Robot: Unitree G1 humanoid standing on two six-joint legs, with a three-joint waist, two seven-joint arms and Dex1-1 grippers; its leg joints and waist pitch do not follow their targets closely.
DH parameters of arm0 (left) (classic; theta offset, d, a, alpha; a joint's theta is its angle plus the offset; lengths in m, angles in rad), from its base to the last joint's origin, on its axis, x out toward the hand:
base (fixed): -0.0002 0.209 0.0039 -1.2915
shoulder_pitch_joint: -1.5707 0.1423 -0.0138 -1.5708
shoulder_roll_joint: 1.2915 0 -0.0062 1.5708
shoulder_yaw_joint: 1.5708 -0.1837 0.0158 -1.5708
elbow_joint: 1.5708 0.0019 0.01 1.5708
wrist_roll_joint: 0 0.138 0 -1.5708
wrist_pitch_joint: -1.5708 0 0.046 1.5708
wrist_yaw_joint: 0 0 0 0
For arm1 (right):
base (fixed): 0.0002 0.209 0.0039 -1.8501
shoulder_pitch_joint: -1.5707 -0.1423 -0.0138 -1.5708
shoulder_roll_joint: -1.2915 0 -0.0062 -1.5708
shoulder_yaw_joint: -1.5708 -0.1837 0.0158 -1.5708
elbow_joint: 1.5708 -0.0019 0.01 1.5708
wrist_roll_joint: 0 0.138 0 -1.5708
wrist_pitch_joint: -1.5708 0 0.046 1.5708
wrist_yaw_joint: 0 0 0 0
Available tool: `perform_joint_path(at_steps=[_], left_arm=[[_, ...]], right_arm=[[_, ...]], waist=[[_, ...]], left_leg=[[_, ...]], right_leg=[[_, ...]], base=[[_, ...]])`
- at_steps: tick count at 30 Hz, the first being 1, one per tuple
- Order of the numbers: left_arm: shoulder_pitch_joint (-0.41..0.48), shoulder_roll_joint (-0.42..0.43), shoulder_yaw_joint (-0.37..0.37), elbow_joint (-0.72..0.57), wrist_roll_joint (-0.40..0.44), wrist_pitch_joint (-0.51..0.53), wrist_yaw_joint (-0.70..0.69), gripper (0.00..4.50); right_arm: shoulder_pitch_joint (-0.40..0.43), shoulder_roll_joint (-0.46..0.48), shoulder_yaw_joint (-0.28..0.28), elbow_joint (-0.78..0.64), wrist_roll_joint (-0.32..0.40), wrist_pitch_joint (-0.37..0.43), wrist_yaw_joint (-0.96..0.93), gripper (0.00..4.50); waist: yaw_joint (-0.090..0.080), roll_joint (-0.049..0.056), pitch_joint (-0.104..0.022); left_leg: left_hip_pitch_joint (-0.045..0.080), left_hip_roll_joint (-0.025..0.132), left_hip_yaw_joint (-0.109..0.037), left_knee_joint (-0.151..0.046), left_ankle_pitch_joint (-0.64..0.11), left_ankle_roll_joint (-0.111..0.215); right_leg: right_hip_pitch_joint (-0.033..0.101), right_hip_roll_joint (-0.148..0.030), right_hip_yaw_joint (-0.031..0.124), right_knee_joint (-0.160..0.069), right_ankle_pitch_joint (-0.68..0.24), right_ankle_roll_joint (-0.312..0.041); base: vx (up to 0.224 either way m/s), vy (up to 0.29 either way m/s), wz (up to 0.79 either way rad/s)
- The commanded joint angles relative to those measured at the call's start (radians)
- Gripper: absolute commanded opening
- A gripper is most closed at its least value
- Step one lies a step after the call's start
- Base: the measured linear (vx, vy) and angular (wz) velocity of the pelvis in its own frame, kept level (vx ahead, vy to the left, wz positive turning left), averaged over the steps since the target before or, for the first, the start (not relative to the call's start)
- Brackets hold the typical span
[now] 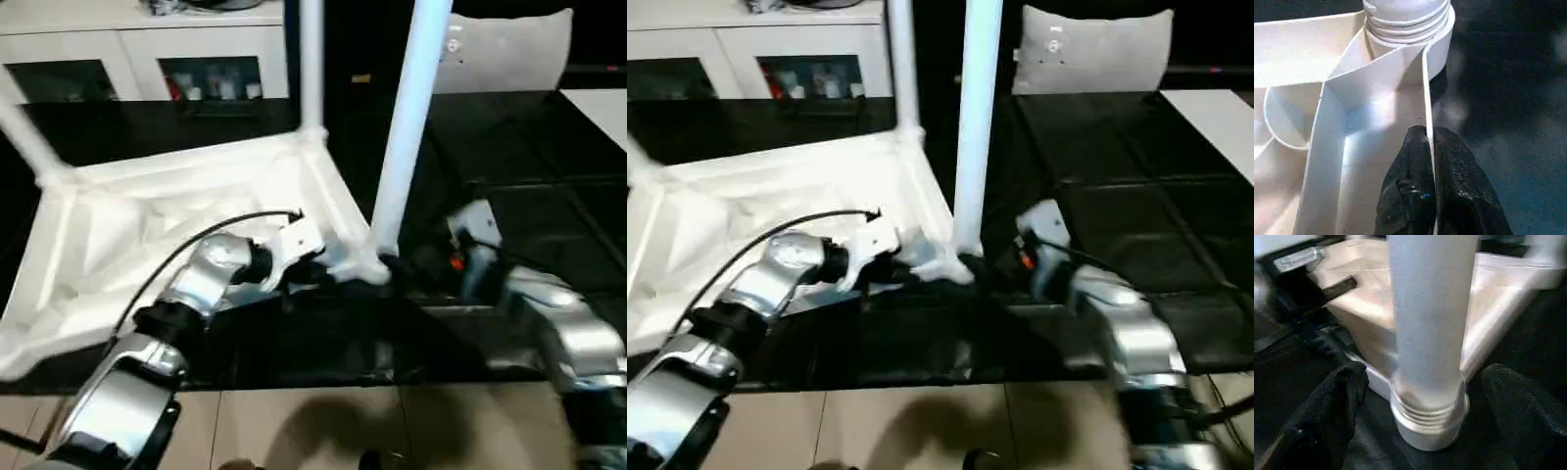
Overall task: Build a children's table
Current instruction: Rotate leg to tighten
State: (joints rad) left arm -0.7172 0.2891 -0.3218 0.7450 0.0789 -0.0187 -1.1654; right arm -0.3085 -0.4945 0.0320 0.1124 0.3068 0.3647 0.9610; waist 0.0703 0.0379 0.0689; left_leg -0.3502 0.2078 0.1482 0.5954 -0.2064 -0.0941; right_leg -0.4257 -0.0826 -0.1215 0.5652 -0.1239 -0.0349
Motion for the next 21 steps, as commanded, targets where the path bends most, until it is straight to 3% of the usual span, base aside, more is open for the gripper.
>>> perform_joint_path(at_steps=[1, 2, 5, 6, 9, 12, 21], left_arm=[[-0.01, 0.006, -0.03, -0.05, -0.026, -0.078, -0.102, 0.0], [-0.009, 0.028, -0.05, -0.05, -0.029, -0.119, -0.18, 0.0], [-0.009, 0.052, -0.071, -0.06, -0.033, -0.145, -0.267, 0.0], [-0.01, 0.057, -0.077, -0.062, -0.033, -0.152, -0.284, 0.0], [-0.014, 0.068, -0.092, -0.064, -0.027, -0.173, -0.315, 0.0], [-0.018, 0.074, -0.102, -0.066, -0.023, -0.186, -0.333, 0.0], [-0.022, 0.074, -0.106, -0.067, -0.031, -0.208, -0.364, 0.0]], right_arm=[[0.003, -0.034, 0.019, -0.04, 0.037, 0.001, 0.102, 4.15], [0.002, -0.077, 0.035, -0.039, 0.062, 0.006, 0.197, 4.0], [-0.004, -0.122, 0.066, -0.029, 0.076, 0.01, 0.304, 3.77], [-0.005, -0.129, 0.072, -0.026, 0.076, 0.011, 0.327, 3.68], [-0.011, -0.145, 0.093, -0.019, 0.075, 0.018, 0.373, 3.37], [-0.019, -0.155, 0.115, -0.014, 0.077, 0.021, 0.409, 3.14], [-0.047, -0.122, 0.147, 0.008, 0.07, 0.004, 0.427, 2.31]], waist=[[0.005, -0.015, -0.081], [0.01, -0.019, -0.079], [0.027, -0.017, -0.08], [0.031, -0.022, -0.08], [0.04, -0.02, -0.081], [0.043, -0.023, -0.079], [0.041, -0.027, -0.076]], left_leg=[[-0.008, 0.006, 0.017, -0.056, -0.095, 0.141], [-0.009, 0.009, 0.018, -0.058, -0.101, 0.142], [-0.002, 0.014, 0.018, -0.058, -0.105, 0.138], [-0.004, 0.016, 0.018, -0.059, -0.104, 0.135], [-0.003, 0.018, 0.017, -0.059, -0.096, 0.127], [-0.003, 0.018, 0.018, -0.061, -0.1, 0.125], [-0.007, 0.013, 0.02, -0.061, -0.098, 0.111]], right_leg=[[0.084, -0.05, 0.042, -0.066, -0.345, -0.141], [0.082, -0.05, 0.043, -0.066, -0.35, -0.138], [0.077, -0.052, 0.044, -0.064, -0.358, -0.143], [0.079, -0.054, 0.045, -0.061, -0.356, -0.144], [0.078, -0.057, 0.047, -0.058, -0.345, -0.15], [0.077, -0.058, 0.047, -0.057, -0.341, -0.156], [0.078, -0.058, 0.044, -0.06, -0.381, -0.129]], base=[[0.0, 0.0, 0.0], [0.0, 0.0, 0.0], [0.0, 0.0, 0.0], [0.0, 0.0, 0.0], [0.0, 0.0, 0.0], [0.0, 0.0, 0.0], [0.0, 0.0, 0.0]])
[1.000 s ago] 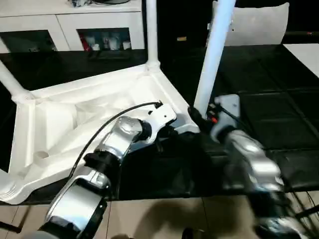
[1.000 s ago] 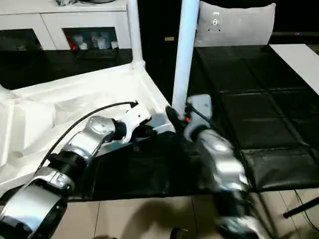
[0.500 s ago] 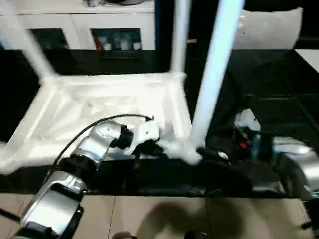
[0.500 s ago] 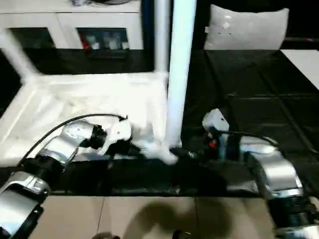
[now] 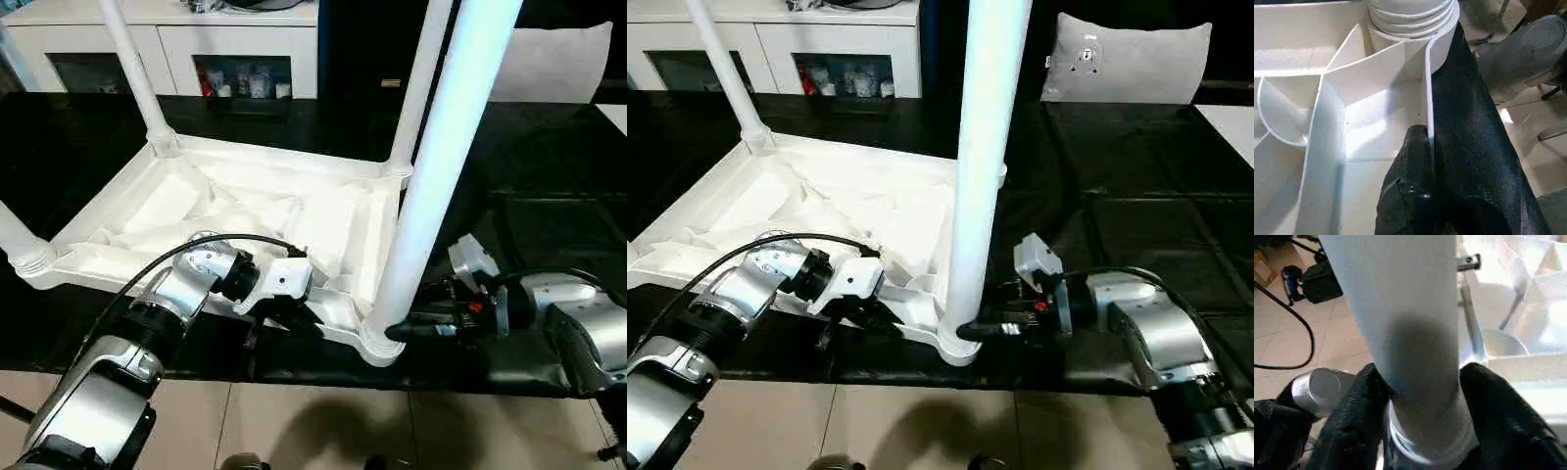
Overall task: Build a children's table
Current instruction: Rotate leg to tighten
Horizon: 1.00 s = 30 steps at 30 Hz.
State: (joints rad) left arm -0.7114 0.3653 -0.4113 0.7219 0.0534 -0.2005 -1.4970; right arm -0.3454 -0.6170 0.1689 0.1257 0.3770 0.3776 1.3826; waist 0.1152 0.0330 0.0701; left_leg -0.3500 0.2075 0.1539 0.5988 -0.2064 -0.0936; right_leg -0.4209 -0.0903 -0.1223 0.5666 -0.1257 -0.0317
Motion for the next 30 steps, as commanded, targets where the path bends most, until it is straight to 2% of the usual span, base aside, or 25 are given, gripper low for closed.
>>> perform_joint_path(at_steps=[1, 2, 5, 8, 10, 12, 13, 14, 15, 17, 18, 19, 20, 21, 22, 23, 24, 25, 28, 29, 30], left_arm=[[-0.028, -0.003, -0.016, -0.042, -0.005, -0.027, -0.031, 0.0], [-0.029, -0.003, -0.015, -0.036, -0.002, -0.029, -0.025, 0.0], [-0.03, -0.004, -0.01, -0.029, -0.001, -0.021, -0.015, 0.0], [-0.027, -0.02, 0.019, -0.032, -0.019, 0.047, 0.024, 0.0], [-0.03, -0.04, 0.044, -0.04, -0.027, 0.108, 0.083, 0.0], [-0.034, -0.055, 0.061, -0.047, -0.033, 0.169, 0.124, 0.0], [-0.037, -0.066, 0.068, -0.055, -0.032, 0.205, 0.155, 0.0], [-0.041, -0.092, 0.086, -0.068, -0.035, 0.27, 0.217, 0.0], [-0.046, -0.111, 0.1, -0.074, -0.038, 0.3, 0.261, 0.0], [-0.059, -0.151, 0.129, -0.08, -0.043, 0.361, 0.352, 0.0], [-0.067, -0.172, 0.143, -0.081, -0.042, 0.392, 0.401, 0.0], [-0.068, -0.173, 0.144, -0.081, -0.042, 0.394, 0.404, 0.0], [-0.084, -0.206, 0.16, -0.073, -0.024, 0.423, 0.499, 0.0], [-0.09, -0.219, 0.165, -0.066, -0.015, 0.43, 0.538, 0.0], [-0.092, -0.222, 0.167, -0.064, -0.012, 0.431, 0.549, 0.0], [-0.094, -0.226, 0.168, -0.062, -0.009, 0.433, 0.561, 0.0], [-0.098, -0.242, 0.172, -0.058, 0.005, 0.435, 0.612, 0.0], [-0.097, -0.258, 0.175, -0.067, 0.017, 0.451, 0.653, 0.0], [-0.09, -0.282, 0.181, -0.096, 0.025, 0.471, 0.696, 0.0], [-0.086, -0.293, 0.187, -0.108, 0.022, 0.479, 0.711, 0.0], [-0.084, -0.295, 0.189, -0.111, 0.021, 0.476, 0.715, 0.0]], right_arm=[[-0.009, 0.0, 0.012, -0.007, 0.001, -0.008, 0.007, 2.31], [-0.005, -0.001, 0.014, -0.011, 0.005, -0.003, 0.012, 2.1], [0.001, -0.005, 0.017, -0.022, 0.013, 0.007, 0.017, 1.97], [0.032, 0.004, -0.007, -0.077, 0.055, 0.065, -0.015, 1.93], [0.046, 0.041, -0.03, -0.114, 0.061, 0.117, -0.106, 1.92], [0.05, 0.075, -0.038, -0.133, 0.05, 0.136, -0.181, 1.91], [0.049, 0.108, -0.042, -0.14, 0.029, 0.145, -0.251, 1.91], [0.035, 0.19, -0.064, -0.125, -0.017, 0.161, -0.413, 1.91], [0.025, 0.233, -0.077, -0.116, -0.035, 0.176, -0.492, 1.91], [0.006, 0.292, -0.088, -0.102, -0.076, 0.2, -0.615, 1.91], [-0.006, 0.323, -0.094, -0.094, -0.095, 0.214, -0.676, 1.91], [-0.007, 0.324, -0.095, -0.093, -0.096, 0.215, -0.68, 1.91], [-0.037, 0.398, -0.126, -0.056, -0.142, 0.235, -0.839, 1.91], [-0.049, 0.424, -0.133, -0.038, -0.159, 0.234, -0.892, 1.9], [-0.052, 0.431, -0.134, -0.034, -0.164, 0.233, -0.905, 1.9], [-0.056, 0.438, -0.135, -0.028, -0.17, 0.231, -0.92, 1.9], [-0.074, 0.475, -0.154, 0.007, -0.18, 0.218, -0.993, 1.9], [-0.088, 0.513, -0.174, 0.031, -0.187, 0.208, -1.056, 1.9], [-0.106, 0.558, -0.2, 0.059, -0.203, 0.168, -1.132, 1.9], [-0.115, 0.576, -0.213, 0.074, -0.203, 0.128, -1.152, 2.45], [-0.117, 0.582, -0.22, 0.082, -0.194, 0.097, -1.145, 2.59]], waist=[[-0.004, -0.022, -0.077], [-0.005, -0.022, -0.077], [-0.005, -0.022, -0.077], [-0.004, -0.021, -0.075], [-0.003, -0.021, -0.074], [-0.009, -0.023, -0.072], [-0.013, -0.022, -0.07], [-0.016, -0.022, -0.069], [-0.037, -0.019, -0.063], [-0.057, -0.023, -0.066], [-0.063, -0.021, -0.065], [-0.073, -0.02, -0.065], [-0.078, -0.021, -0.069], [-0.085, -0.016, -0.068], [-0.087, -0.018, -0.071], [-0.086, -0.019, -0.073], [-0.086, -0.016, -0.073], [-0.088, -0.014, -0.074], [-0.088, -0.011, -0.083], [-0.086, -0.012, -0.087], [-0.084, -0.011, -0.085]], left_leg=[[-0.007, 0.014, 0.014, -0.064, -0.097, 0.11], [-0.008, 0.015, 0.014, -0.065, -0.095, 0.11], [-0.007, 0.013, 0.014, -0.065, -0.099, 0.108], [-0.005, 0.015, 0.015, -0.066, -0.098, 0.108], [-0.005, 0.016, 0.013, -0.067, -0.092, 0.103], [-0.006, 0.01, 0.013, -0.067, -0.107, 0.09], [-0.005, 0.008, 0.013, -0.068, -0.112, 0.078], [-0.006, 0.006, 0.014, -0.069, -0.121, 0.075], [-0.012, -0.002, 0.011, -0.069, -0.142, 0.042], [-0.014, -0.009, 0.009, -0.067, -0.14, 0.033], [-0.013, -0.01, 0.009, -0.066, -0.14, 0.036], [-0.014, -0.01, 0.01, -0.065, -0.141, 0.048], [-0.017, -0.011, 0.01, -0.063, -0.125, 0.056], [-0.019, -0.011, 0.009, -0.064, -0.12, 0.056], [-0.016, -0.012, 0.009, -0.062, -0.119, 0.057], [-0.016, -0.013, 0.011, -0.062, -0.106, 0.071], [-0.016, -0.012, 0.011, -0.063, -0.099, 0.079], [-0.02, -0.007, 0.009, -0.064, -0.078, 0.084], [-0.019, -0.002, 0.008, -0.061, -0.024, 0.102], [-0.02, -0.001, 0.009, -0.058, 0.006, 0.115], [-0.022, -0.001, 0.01, -0.057, 0.018, 0.133]], right_leg=[[0.073, -0.051, 0.046, -0.062, -0.379, -0.131], [0.073, -0.05, 0.045, -0.062, -0.377, -0.131], [0.074, -0.05, 0.045, -0.063, -0.386, -0.126], [0.072, -0.049, 0.046, -0.064, -0.387, -0.126], [0.072, -0.05, 0.047, -0.062, -0.379, -0.131], [0.073, -0.049, 0.043, -0.068, -0.415, -0.116], [0.071, -0.05, 0.043, -0.071, -0.445, -0.105], [0.071, -0.049, 0.04, -0.076, -0.464, -0.097], [0.07, -0.047, 0.033, -0.084, -0.518, -0.066], [0.073, -0.044, 0.026, -0.09, -0.538, -0.039], [0.072, -0.043, 0.025, -0.09, -0.535, -0.041], [0.07, -0.042, 0.026, -0.093, -0.528, -0.046], [0.074, -0.042, 0.027, -0.089, -0.503, -0.053], [0.07, -0.041, 0.026, -0.089, -0.495, -0.06], [0.071, -0.041, 0.025, -0.09, -0.489, -0.059], [0.071, -0.04, 0.028, -0.088, -0.464, -0.066], [0.071, -0.039, 0.03, -0.086, -0.446, -0.072], [0.073, -0.04, 0.033, -0.077, -0.403, -0.087], [0.074, -0.041, 0.04, -0.057, -0.256, -0.146], [0.074, -0.042, 0.043, -0.047, -0.194, -0.171], [0.074, -0.043, 0.043, -0.043, -0.158, -0.192]], base=[[0.0, 0.0, 0.0], [0.0, 0.0, 0.0], [0.0, 0.0, 0.0], [0.0, 0.0, 0.0], [0.0, 0.0, 0.0], [0.0, 0.0, 0.0], [0.0, 0.0, 0.0], [0.0, 0.0, 0.0], [0.0, 0.0, 0.0], [0.0, 0.0, 0.0], [0.0, 0.0, 0.0], [0.0, 0.0, 0.0], [0.0, 0.0, 0.0], [0.0, 0.0, 0.0], [0.0, 0.0, 0.0], [0.0, 0.0, 0.0], [0.0, 0.0, 0.0], [0.0, 0.0, 0.0], [0.0, 0.0, 0.0], [0.0, 0.0, 0.0], [0.0, 0.0, 0.0]])
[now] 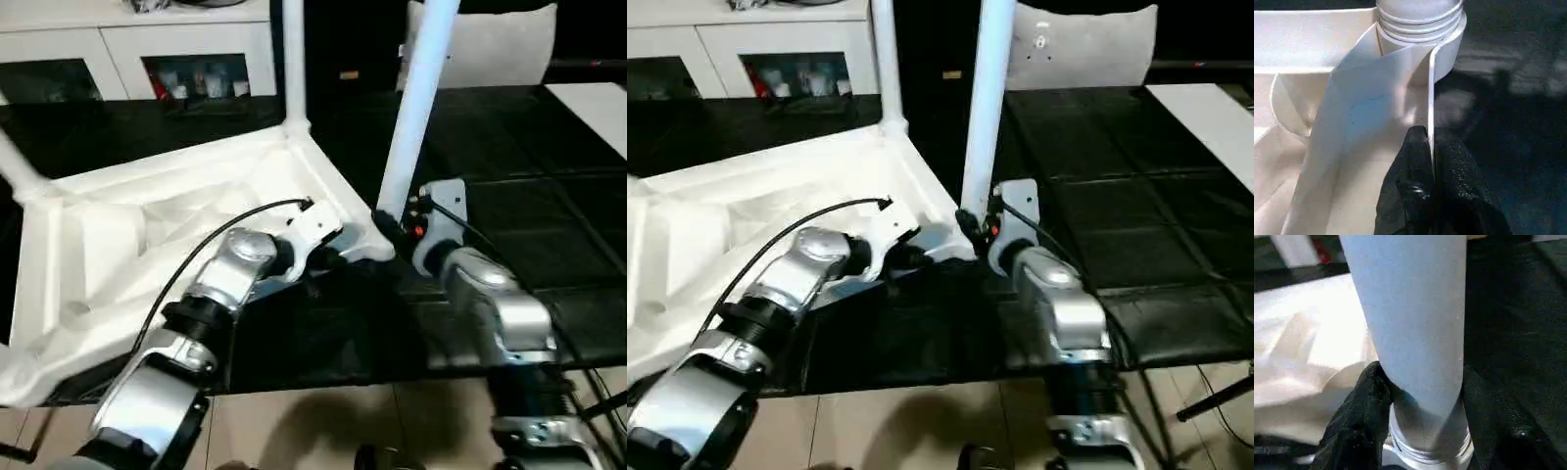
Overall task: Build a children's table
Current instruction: Rotate leg to tighten
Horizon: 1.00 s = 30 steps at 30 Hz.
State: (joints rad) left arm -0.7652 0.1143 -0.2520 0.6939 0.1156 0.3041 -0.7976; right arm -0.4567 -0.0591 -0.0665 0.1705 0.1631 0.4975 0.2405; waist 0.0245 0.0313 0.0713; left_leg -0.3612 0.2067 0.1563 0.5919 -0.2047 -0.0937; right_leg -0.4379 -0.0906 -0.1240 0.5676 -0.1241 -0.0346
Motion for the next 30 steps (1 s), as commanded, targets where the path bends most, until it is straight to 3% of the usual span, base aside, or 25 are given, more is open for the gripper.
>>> perform_joint_path(at_steps=[1, 4, 6, 10, 14, 15, 17, 23, 30], left_arm=[[-0.03, -0.044, 0.029, -0.083, -0.041, -0.028, 0.016, 0.0], [-0.024, -0.024, 0.015, -0.087, -0.045, -0.045, 0.005, 0.0], [-0.015, -0.001, 0.01, -0.089, -0.048, -0.066, -0.031, 0.0], [-0.002, 0.032, 0.004, -0.088, -0.046, -0.1, -0.078, 0.0], [0.022, 0.105, -0.013, -0.069, -0.057, -0.191, -0.209, 0.0], [0.03, 0.13, -0.026, -0.06, -0.066, -0.239, -0.28, 0.0], [0.035, 0.145, -0.035, -0.057, -0.071, -0.271, -0.33, 0.0], [0.039, 0.2, -0.089, -0.043, -0.078, -0.389, -0.517, 0.0], [0.048, 0.244, -0.135, -0.056, -0.095, -0.447, -0.687, 0.0]], right_arm=[[-0.006, 0.024, 0.015, 0.037, 0.02, -0.022, -0.003, 2.59], [0.0, 0.025, 0.008, 0.01, 0.038, -0.015, 0.034, 2.89], [0.01, 0.004, 0.006, -0.016, 0.06, 0.011, 0.076, 3.01], [0.031, -0.053, 0.025, -0.05, 0.07, -0.006, 0.159, 3.38], [0.07, -0.187, 0.025, -0.086, 0.131, -0.03, 0.382, 3.72], [0.089, -0.268, 0.055, -0.1, 0.139, -0.036, 0.503, 3.82], [0.1, -0.317, 0.078, -0.106, 0.134, -0.049, 0.577, 3.91], [0.117, -0.451, 0.14, -0.082, 0.149, -0.144, 0.85, 3.91], [0.103, -0.53, 0.186, -0.064, 0.204, -0.091, 1.046, 3.28]], waist=[[0.007, -0.009, -0.086], [0.01, -0.008, -0.087], [0.012, -0.009, -0.084], [0.014, -0.009, -0.079], [0.02, -0.01, -0.077], [0.021, -0.014, -0.076], [0.023, -0.012, -0.073], [0.045, -0.014, -0.076], [0.074, -0.017, -0.081]], left_leg=[[-0.01, -0.001, 0.009, -0.05, 0.017, 0.141], [-0.01, 0.0, 0.008, -0.047, 0.04, 0.177], [-0.01, 0.0, 0.01, -0.047, 0.018, 0.187], [-0.009, 0.0, 0.012, -0.049, -0.03, 0.167], [-0.009, 0.001, 0.01, -0.051, -0.081, 0.148], [-0.01, 0.0, 0.011, -0.05, -0.092, 0.147], [-0.009, 0.004, 0.012, -0.051, -0.1, 0.144], [0.0, 0.01, 0.015, -0.052, -0.114, 0.133], [-0.005, 0.018, 0.013, -0.05, -0.079, 0.146]], right_leg=[[0.091, -0.042, 0.045, -0.044, -0.153, -0.196], [0.092, -0.041, 0.046, -0.037, -0.111, -0.217], [0.094, -0.042, 0.046, -0.041, -0.138, -0.216], [0.092, -0.043, 0.047, -0.051, -0.206, -0.193], [0.094, -0.044, 0.045, -0.058, -0.28, -0.16], [0.095, -0.041, 0.044, -0.061, -0.295, -0.153], [0.09, -0.043, 0.047, -0.061, -0.312, -0.147], [0.082, -0.046, 0.049, -0.062, -0.344, -0.148], [0.085, -0.049, 0.052, -0.045, -0.268, -0.179]], base=[[0.0, 0.0, 0.0], [0.0, 0.0, 0.0], [0.0, 0.0, 0.0], [0.0, 0.0, 0.0], [0.0, 0.0, 0.0], [0.0, 0.0, 0.0], [0.0, 0.0, 0.0], [0.0, 0.0, 0.0], [0.0, 0.0, 0.0]])
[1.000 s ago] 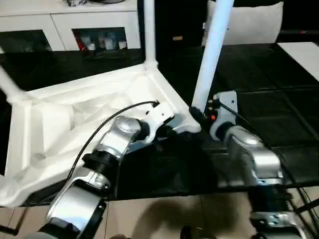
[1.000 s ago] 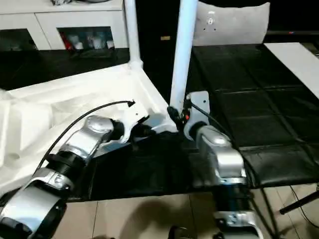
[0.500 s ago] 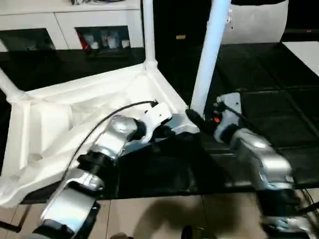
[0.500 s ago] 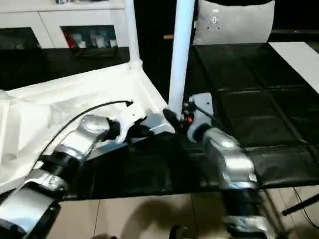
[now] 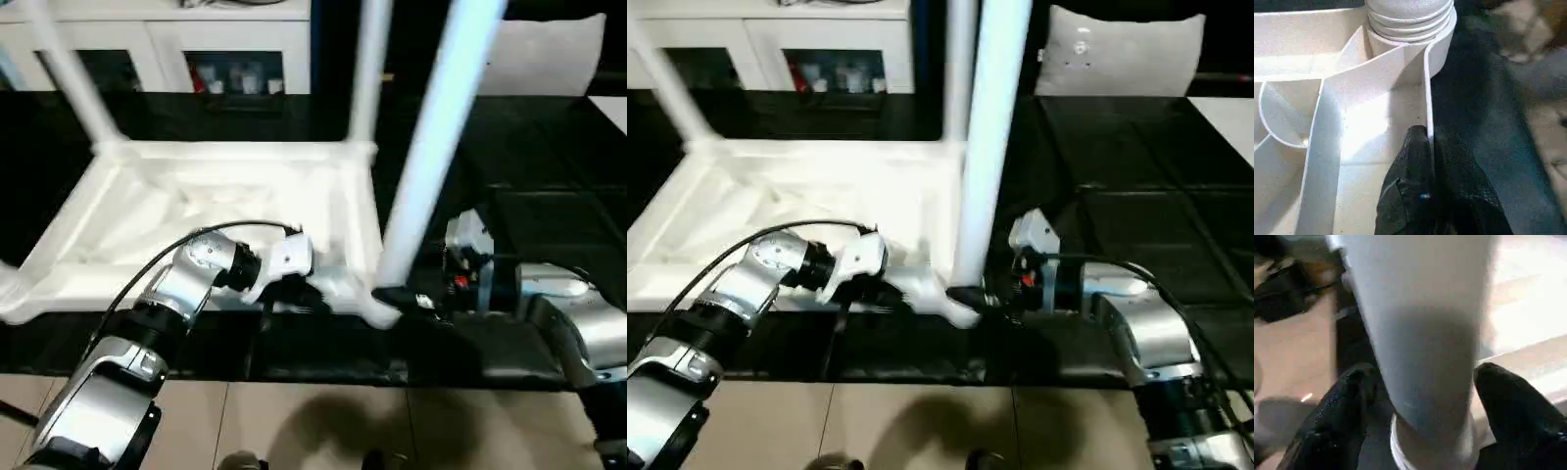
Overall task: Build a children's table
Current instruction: Rotate leg to tighten
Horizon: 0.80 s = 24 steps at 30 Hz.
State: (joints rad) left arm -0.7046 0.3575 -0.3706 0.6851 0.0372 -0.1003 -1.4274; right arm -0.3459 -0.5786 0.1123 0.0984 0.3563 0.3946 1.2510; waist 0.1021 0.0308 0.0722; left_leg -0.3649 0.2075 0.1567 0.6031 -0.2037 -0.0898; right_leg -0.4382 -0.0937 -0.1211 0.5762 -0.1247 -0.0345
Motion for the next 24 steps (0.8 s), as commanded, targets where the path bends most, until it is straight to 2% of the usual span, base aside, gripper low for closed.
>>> perform_joint_path(at_steps=[1, 3, 4, 6, 15, 21, 22, 24], left_arm=[[-0.016, 0.004, -0.022, -0.044, -0.018, -0.053, -0.077, 0.0], [-0.019, 0.006, -0.025, -0.04, -0.019, -0.06, -0.089, 0.0], [-0.022, 0.007, -0.027, -0.037, -0.019, -0.07, -0.102, 0.0], [-0.027, 0.008, -0.027, -0.032, -0.019, -0.082, -0.119, 0.0], [-0.029, 0.01, -0.026, -0.018, -0.025, -0.101, -0.13, 0.0], [-0.023, -0.005, 0.01, -0.022, -0.037, -0.017, -0.066, 0.0], [-0.024, -0.011, 0.02, -0.025, -0.033, 0.014, -0.03, 0.0], [-0.023, -0.029, 0.042, -0.033, -0.041, 0.065, 0.025, 0.0]], right_arm=[[-0.015, -0.02, 0.022, 0.017, 0.004, -0.001, 0.066, 3.21], [-0.02, -0.027, 0.031, 0.025, -0.002, -0.011, 0.085, 3.16], [-0.025, -0.032, 0.042, 0.034, -0.006, -0.018, 0.105, 2.95], [-0.033, -0.041, 0.061, 0.047, -0.011, -0.029, 0.143, 2.8], [-0.043, -0.032, 0.083, 0.054, 0.008, -0.016, 0.181, 2.09], [-0.006, 0.001, 0.047, -0.013, 0.084, 0.076, 0.144, 2.03], [0.003, 0.018, 0.037, -0.029, 0.089, 0.096, 0.103, 2.03], [0.01, 0.062, 0.024, -0.047, 0.063, 0.127, -0.019, 2.02]], waist=[[-0.002, -0.017, -0.083], [0.001, -0.02, -0.082], [0.002, -0.021, -0.081], [0.004, -0.022, -0.082], [0.007, -0.024, -0.085], [0.008, -0.025, -0.085], [0.009, -0.023, -0.086], [0.004, -0.024, -0.083]], left_leg=[[-0.002, 0.016, 0.013, -0.06, -0.081, 0.141], [-0.004, 0.013, 0.014, -0.06, -0.088, 0.13], [-0.004, 0.013, 0.015, -0.06, -0.09, 0.127], [-0.003, 0.013, 0.014, -0.061, -0.089, 0.117], [-0.003, 0.014, 0.014, -0.06, -0.077, 0.112], [-0.003, 0.013, 0.015, -0.061, -0.069, 0.11], [-0.002, 0.013, 0.015, -0.06, -0.069, 0.108], [-0.002, 0.008, 0.015, -0.063, -0.081, 0.086]], right_leg=[[0.085, -0.047, 0.049, -0.055, -0.271, -0.178], [0.086, -0.048, 0.048, -0.058, -0.303, -0.166], [0.086, -0.048, 0.047, -0.06, -0.315, -0.16], [0.086, -0.046, 0.046, -0.06, -0.332, -0.151], [0.087, -0.045, 0.047, -0.058, -0.321, -0.148], [0.087, -0.044, 0.047, -0.059, -0.33, -0.141], [0.086, -0.044, 0.047, -0.059, -0.334, -0.141], [0.086, -0.042, 0.044, -0.067, -0.38, -0.114]], base=[[0.0, 0.0, 0.0], [0.0, 0.0, 0.0], [0.0, 0.0, 0.0], [0.0, 0.0, 0.0], [0.0, 0.0, 0.0], [0.0, 0.0, 0.0], [0.0, 0.0, 0.0], [0.0, 0.0, 0.0]])
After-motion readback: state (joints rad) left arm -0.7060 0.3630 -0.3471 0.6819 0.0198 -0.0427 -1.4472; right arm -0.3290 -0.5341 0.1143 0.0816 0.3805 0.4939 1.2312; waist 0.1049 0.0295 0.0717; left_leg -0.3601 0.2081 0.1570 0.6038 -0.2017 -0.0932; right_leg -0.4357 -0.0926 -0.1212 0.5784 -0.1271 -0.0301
